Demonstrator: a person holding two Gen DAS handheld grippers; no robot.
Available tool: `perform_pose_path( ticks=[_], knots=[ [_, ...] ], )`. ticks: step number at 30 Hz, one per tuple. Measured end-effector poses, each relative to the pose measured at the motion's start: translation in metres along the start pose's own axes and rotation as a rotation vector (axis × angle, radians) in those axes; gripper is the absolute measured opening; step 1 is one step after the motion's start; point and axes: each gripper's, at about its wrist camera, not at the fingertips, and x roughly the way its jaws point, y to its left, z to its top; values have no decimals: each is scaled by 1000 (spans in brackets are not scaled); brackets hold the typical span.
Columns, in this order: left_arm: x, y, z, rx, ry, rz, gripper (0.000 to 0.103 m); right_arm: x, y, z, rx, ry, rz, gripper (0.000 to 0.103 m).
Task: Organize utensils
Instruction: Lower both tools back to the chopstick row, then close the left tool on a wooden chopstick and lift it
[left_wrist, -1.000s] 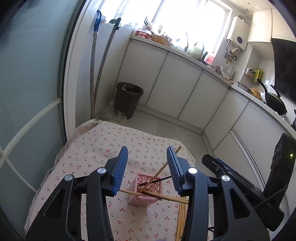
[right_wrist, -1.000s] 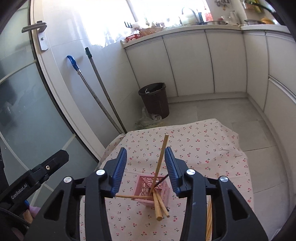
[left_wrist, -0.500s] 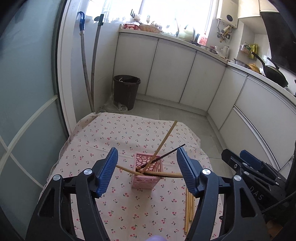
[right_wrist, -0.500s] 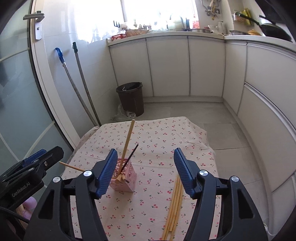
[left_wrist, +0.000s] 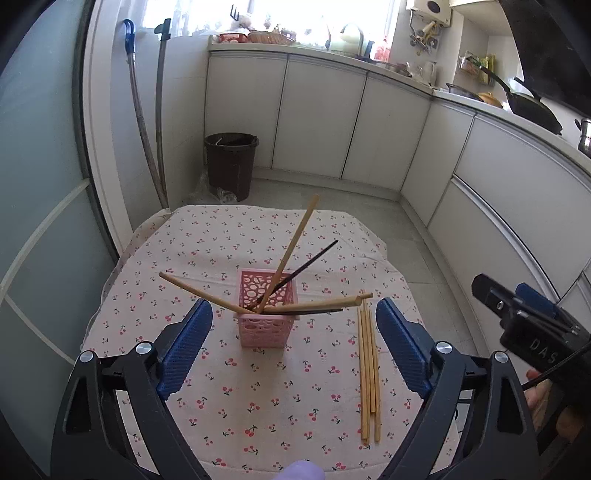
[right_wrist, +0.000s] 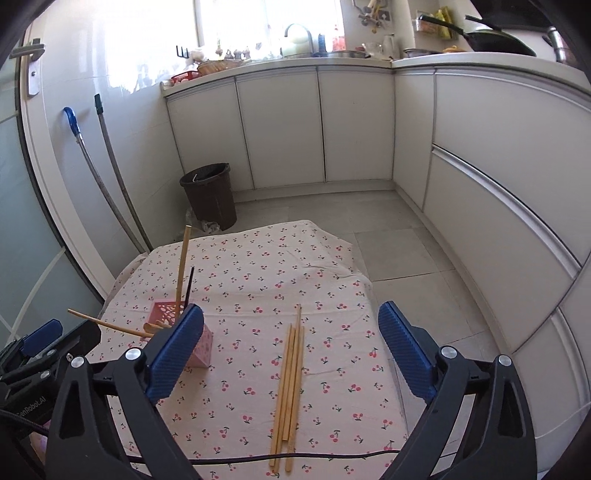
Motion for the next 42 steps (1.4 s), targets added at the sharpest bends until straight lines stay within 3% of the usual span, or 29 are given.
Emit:
perform_pose_path(
  ticks=[9,14,19,24,28,31,33,37,39,42],
  knots=[
    [44,-33,-43,134,214,-71,92,-39,-56,-3,112,-21,-9,96],
    [84,-59,-77,206,378,-92,92,-45,-104,-4,275,11,-32,96],
    [129,-93,-104,283,504,-89,92,-37,-134,-8,437,75,30,96],
    [176,-125,-91,380,526,-34,92,-32,-142,-12,465,96,41,96],
    [221,-143,-45,400,528,32,90,-24,-154,-13,525,132,92,96],
    [256,-145,-19,389,580,85,77,-20,-166,-13,583,153,176,96],
    [279,-138,-11,357,637,107,58,-20,-172,-13,609,160,190,96],
    [303,-126,-9,307,685,139,46,-19,-178,-11,617,161,180,96],
    [307,-122,-9,308,661,167,39,-18,-178,-12,625,168,184,96],
    [310,-117,-9,288,654,159,37,-15,-175,-14,624,187,208,96]
  ],
)
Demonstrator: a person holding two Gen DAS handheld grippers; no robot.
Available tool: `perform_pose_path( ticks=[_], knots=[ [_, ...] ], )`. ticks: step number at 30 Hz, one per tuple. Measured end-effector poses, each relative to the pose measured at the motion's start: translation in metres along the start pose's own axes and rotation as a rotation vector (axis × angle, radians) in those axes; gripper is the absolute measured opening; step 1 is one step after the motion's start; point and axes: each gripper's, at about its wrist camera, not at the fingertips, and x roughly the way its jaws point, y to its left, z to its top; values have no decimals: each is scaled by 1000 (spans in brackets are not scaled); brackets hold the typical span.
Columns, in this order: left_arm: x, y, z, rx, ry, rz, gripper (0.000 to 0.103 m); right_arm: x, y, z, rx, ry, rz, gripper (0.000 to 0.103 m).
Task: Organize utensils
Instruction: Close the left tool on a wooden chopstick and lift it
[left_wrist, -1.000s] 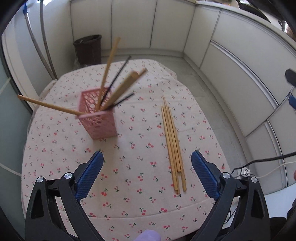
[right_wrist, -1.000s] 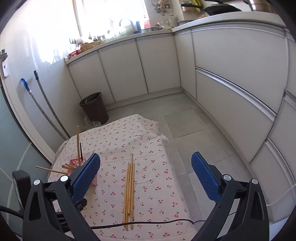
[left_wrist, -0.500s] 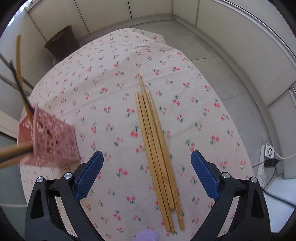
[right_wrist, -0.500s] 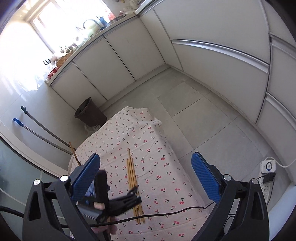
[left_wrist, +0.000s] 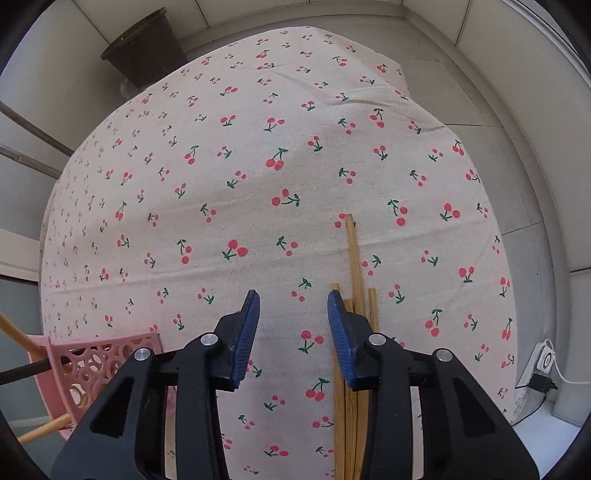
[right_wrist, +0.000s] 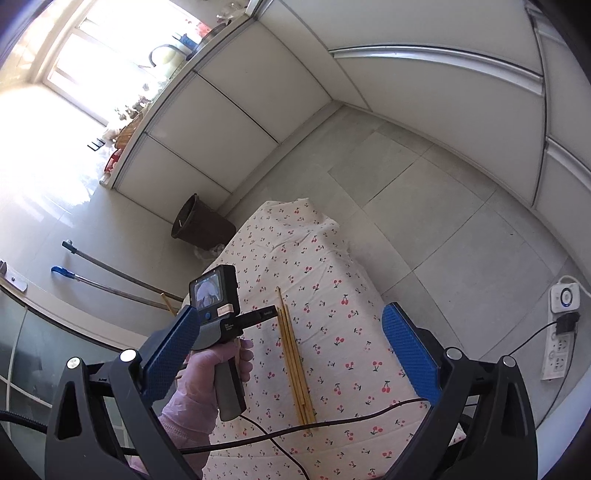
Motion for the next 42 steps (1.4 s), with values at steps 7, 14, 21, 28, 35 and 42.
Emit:
perform_pose_path(
  ticks=[7,14,21,28,35,42],
  knots=[
    [-2,6,-2,-28,-11,-43,36,4,3,-1,-13,8,-16,96],
    [-7,-4,-12,1,2,-22,35,8,-1,-1,6,31,-4,96],
    [-1,-16,-16,55,41,-93,15,5,-5,2,41,29,-2,96],
    [0,-28,-21,34,61,-208,4,16,-6,1,39,65,-6,96],
    [-17,-35,-70,69,-112,-157,4,38,-15,6,68,81,-57,96],
    [-91,-13,-164,133,-360,-133,5,99,-4,0,-11,159,-116,96]
  ],
)
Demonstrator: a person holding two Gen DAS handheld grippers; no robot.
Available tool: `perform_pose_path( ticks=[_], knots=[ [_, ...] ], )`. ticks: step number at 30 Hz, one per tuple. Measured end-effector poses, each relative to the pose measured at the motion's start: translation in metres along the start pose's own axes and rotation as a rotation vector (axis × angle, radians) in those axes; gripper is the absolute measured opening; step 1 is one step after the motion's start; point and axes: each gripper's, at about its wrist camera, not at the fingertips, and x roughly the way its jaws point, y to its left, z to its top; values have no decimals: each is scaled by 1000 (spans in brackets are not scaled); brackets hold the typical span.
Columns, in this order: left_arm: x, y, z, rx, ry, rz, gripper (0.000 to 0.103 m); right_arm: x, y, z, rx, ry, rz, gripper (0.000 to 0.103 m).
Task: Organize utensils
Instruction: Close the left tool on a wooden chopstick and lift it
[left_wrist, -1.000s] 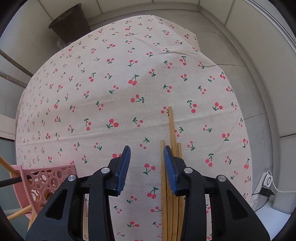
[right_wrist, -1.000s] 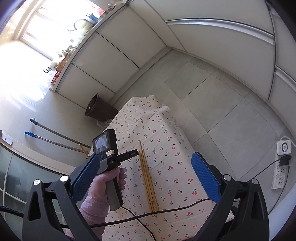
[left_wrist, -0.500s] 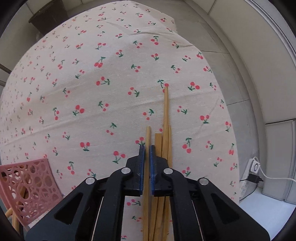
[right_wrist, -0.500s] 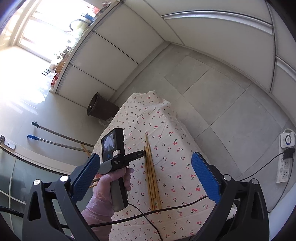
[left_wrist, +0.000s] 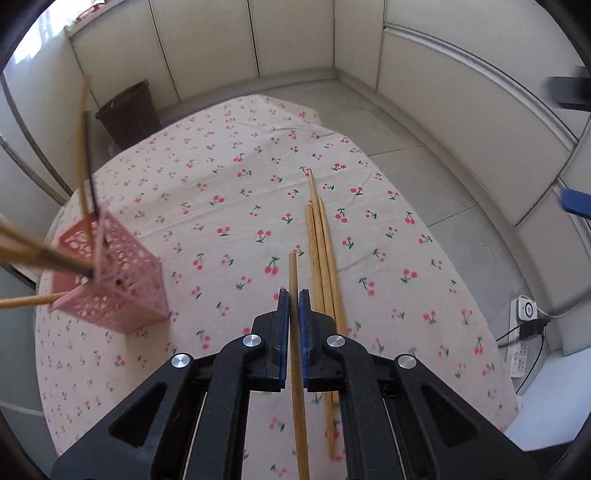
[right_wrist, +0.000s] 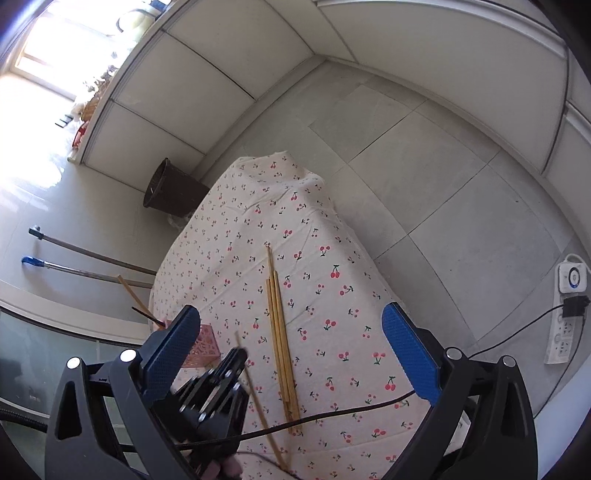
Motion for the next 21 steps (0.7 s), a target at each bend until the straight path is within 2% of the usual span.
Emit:
perform_pose_path(
  ticks=[2,3,4,6,7,11,14,21],
  knots=[
    [-33,18,-13,-32,-50,-15,5,27,6,-1,-28,23,-39,93],
    [-44,24,-17,-48,-69,-19,5,42,8,-2,-35,52,-36,86],
    [-61,34,-25,-72,-96,-21,5,59,13,-1,-46,89,-30,70],
    [-84,51,-35,-125,-132,-29,5,82,21,-1,-74,102,-39,57],
    [-95,60,-40,-155,-151,-35,5,93,27,-1,-95,94,-58,53],
    [-119,82,-58,-231,-219,-39,4,133,42,-6,-138,123,-118,44],
    [-121,88,-60,-241,-236,-49,4,154,49,-8,-172,135,-172,37],
    [-141,88,-63,-233,-273,-105,4,183,48,-4,-164,148,-241,36]
  ],
)
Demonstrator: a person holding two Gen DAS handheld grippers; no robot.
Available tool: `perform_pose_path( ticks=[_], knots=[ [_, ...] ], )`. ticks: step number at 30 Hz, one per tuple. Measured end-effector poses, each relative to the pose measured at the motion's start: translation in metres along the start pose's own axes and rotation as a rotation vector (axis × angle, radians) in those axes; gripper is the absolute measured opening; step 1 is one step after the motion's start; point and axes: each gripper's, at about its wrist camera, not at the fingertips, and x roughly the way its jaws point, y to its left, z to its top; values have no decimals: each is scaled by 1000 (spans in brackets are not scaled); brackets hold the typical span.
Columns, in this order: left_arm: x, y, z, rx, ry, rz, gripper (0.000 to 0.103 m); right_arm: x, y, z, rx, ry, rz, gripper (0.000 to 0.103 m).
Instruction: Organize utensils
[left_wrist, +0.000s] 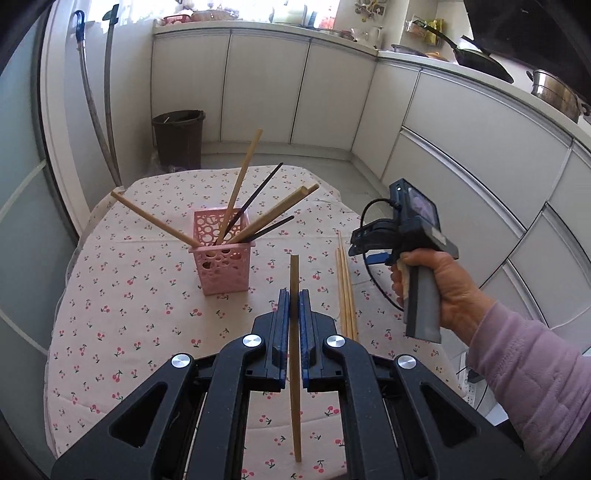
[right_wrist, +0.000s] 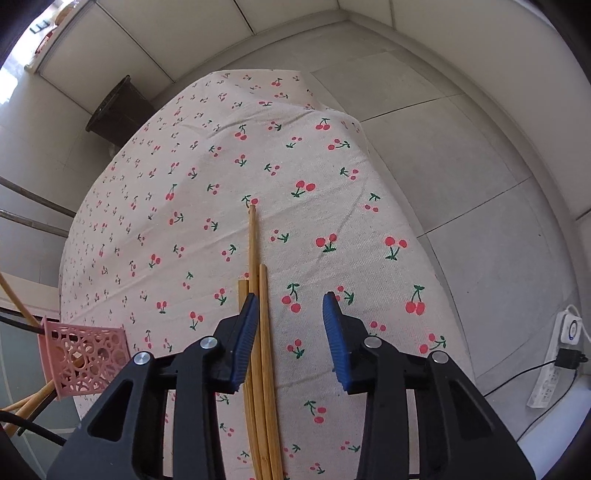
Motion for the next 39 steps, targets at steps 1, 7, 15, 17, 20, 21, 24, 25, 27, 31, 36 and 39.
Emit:
perform_pose_path(
  ticks=[1,7,15,17,20,21,24,25,27,31,36,39],
  knots=[
    [-3,-2,1,4,-7,-9,4,3,0,1,1,3,-2,36],
    [-11,-4,3,14,-25,-16,4,8,7,4,-25,-8,-33,36],
    [-10,-2,3,3,-20,0,5,14,38,-10,-219,-66,-200,37],
    [-10,-2,4,5,-22,5,5,14,39,-11,-234,-66,-175,26],
    [-11,-1,4,9,-21,7,5,12,29,-8,-190,-35,-99,7],
    [-12,-1,4,8,-21,10,5,10,23,-7,-169,-26,-60,5],
    [-13,2,5,-4,-22,4,5,-5,14,-8,-156,-78,2,5],
    [-15,3,5,-6,-28,6,5,-17,12,-7,-152,-111,29,5],
    [-19,4,7,-10,-45,7,5,-43,12,-8,-158,-163,68,5],
    [-30,5,12,-17,-79,7,5,-99,19,-20,-208,-264,123,5],
    [-44,8,20,-41,-128,8,5,-161,24,-38,-261,-356,187,5],
    [-53,11,28,-56,-163,19,5,-194,29,-47,-285,-412,211,5]
  ],
)
